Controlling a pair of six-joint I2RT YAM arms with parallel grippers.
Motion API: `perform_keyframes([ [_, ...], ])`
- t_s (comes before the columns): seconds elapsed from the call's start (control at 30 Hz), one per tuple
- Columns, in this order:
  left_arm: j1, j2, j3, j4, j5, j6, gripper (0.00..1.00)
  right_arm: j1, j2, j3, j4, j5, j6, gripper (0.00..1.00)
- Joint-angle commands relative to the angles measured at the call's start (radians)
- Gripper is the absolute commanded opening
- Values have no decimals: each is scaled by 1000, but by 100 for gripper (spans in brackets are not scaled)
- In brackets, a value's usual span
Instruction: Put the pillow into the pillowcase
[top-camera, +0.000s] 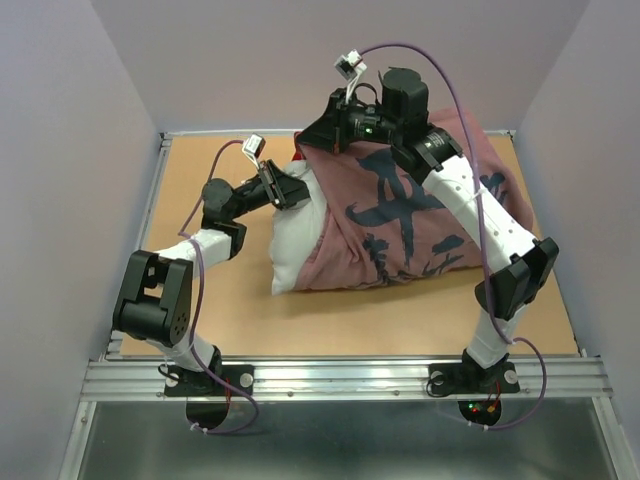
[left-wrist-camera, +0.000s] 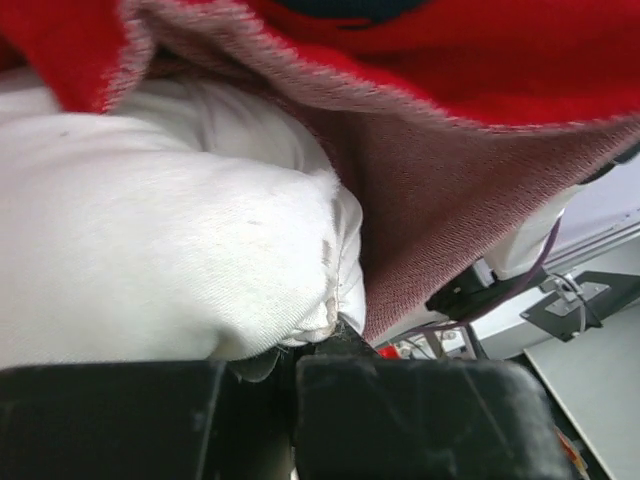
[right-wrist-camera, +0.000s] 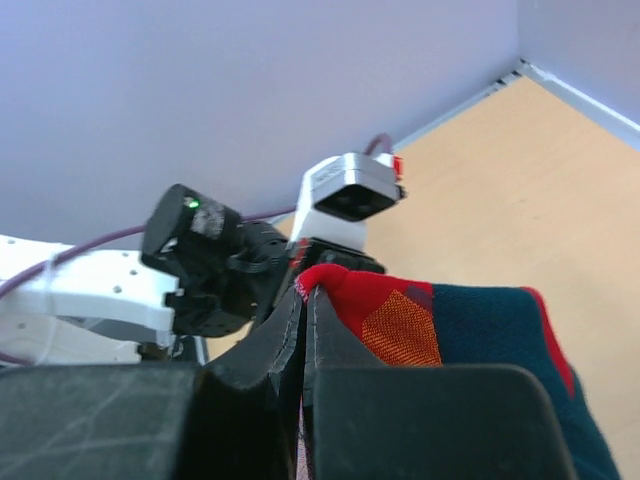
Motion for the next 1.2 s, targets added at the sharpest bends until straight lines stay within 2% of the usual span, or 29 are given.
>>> perform_keyframes([
  [0.0,-18,-14,-67,103,-109,122,0,23,113,-45,183,41,-50,1],
  [0.03,-7,-5,-81,-36,-140,160,0,16,143,-18,180,58,-35,1],
  [0.1,7,30,-111,-172,-209,223,0,-4,233,20,177,51,-15,1],
  [0.27,-56,71,-107,-286,-328,300,7,-10,321,19,178,91,-16,1],
  [0.37,-52,80,-84,-324,-371,326,21,-7,352,75,180,57,21,1],
  [0.5,-58,78,-112,-320,-381,305,32,0,389,163,183,37,61,0],
  [0.57,-59,74,-127,-306,-387,305,38,19,390,186,187,-52,91,1],
  [0.63,-61,75,-136,-272,-378,303,51,51,358,131,187,-144,113,3],
  [0.67,-61,63,-133,-269,-364,308,67,65,315,90,187,-167,116,11],
  [0.7,-59,55,-121,-271,-346,346,72,75,280,46,187,-187,113,18],
  [0.73,-56,40,-109,-286,-320,389,77,75,246,-55,184,-181,110,31],
  [0.77,-52,22,-95,-321,-262,440,79,72,210,-102,174,-155,102,56],
  [0.8,-38,-32,-69,-449,-237,584,82,56,110,-145,155,-76,44,61],
  [0.87,-15,-102,-53,-615,-194,744,82,46,0,-272,88,38,-55,72],
  [0.9,1,-189,-55,-690,-194,839,82,46,-50,-313,63,101,-112,75],
  [0.93,14,-236,-64,-837,-201,992,82,52,-138,-341,5,212,-237,76],
  [1.03,65,-414,-73,-1060,-272,1190,82,91,-219,-421,-124,403,-459,76],
  [1.07,74,-448,-76,-1097,-298,1298,81,97,-254,-449,-145,411,-482,74],
  [1.17,80,-538,-81,-1156,-442,1435,80,144,-300,-547,-216,400,-568,68],
])
